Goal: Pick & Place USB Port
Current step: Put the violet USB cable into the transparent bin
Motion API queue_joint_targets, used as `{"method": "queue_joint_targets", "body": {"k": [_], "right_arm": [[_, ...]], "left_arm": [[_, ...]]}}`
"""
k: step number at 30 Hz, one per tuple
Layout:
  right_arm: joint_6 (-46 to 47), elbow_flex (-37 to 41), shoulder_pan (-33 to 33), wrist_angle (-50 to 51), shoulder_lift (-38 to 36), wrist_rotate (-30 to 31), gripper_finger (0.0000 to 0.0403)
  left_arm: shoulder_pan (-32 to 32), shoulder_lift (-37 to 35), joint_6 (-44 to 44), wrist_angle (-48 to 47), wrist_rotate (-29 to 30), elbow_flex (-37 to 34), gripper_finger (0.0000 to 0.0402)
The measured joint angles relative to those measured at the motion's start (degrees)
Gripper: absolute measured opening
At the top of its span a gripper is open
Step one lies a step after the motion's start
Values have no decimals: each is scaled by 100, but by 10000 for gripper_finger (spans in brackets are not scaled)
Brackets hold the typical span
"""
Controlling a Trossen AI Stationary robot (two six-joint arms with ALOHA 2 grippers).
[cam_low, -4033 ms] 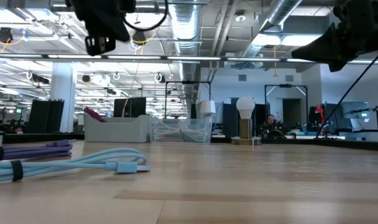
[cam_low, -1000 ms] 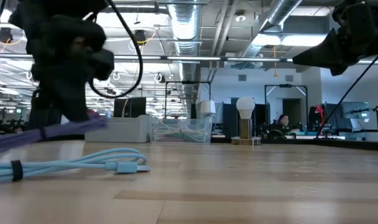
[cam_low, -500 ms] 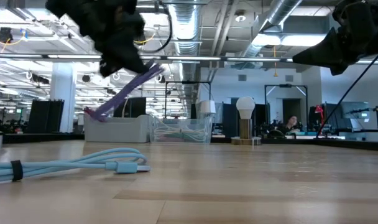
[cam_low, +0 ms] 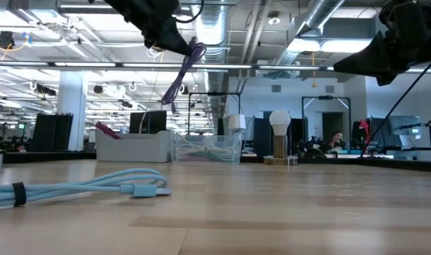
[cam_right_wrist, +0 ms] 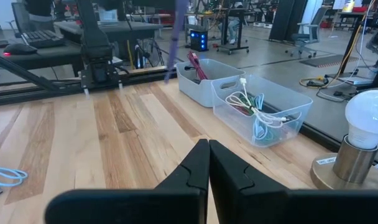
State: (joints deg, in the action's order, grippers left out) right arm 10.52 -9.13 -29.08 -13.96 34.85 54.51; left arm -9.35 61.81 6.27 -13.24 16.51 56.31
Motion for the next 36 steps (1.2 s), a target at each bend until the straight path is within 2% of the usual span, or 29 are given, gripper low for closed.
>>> {"method": "queue_joint_targets", "body": {"k": [9, 16, 22, 26, 36], "right_arm": [[0, 2, 0, -28, -2, 5, 2], [0, 2, 2, -27, -2, 10, 2], [-11, 2, 2, -24, -2, 10, 2], [-9, 2, 2, -24, -2, 10, 2], [-11, 2, 2, -22, -2, 8, 2]], "left_arm": [[-696, 600, 1076, 1332, -161, 2, 15], [-1131, 1360, 1461, 1641, -175, 2, 15], [-1301, 1828, 1766, 2445, -175, 2, 15], [-1420, 1954, 1793, 2835, -192, 2, 15], [-1733, 1972, 1767, 2849, -177, 2, 15]]}}
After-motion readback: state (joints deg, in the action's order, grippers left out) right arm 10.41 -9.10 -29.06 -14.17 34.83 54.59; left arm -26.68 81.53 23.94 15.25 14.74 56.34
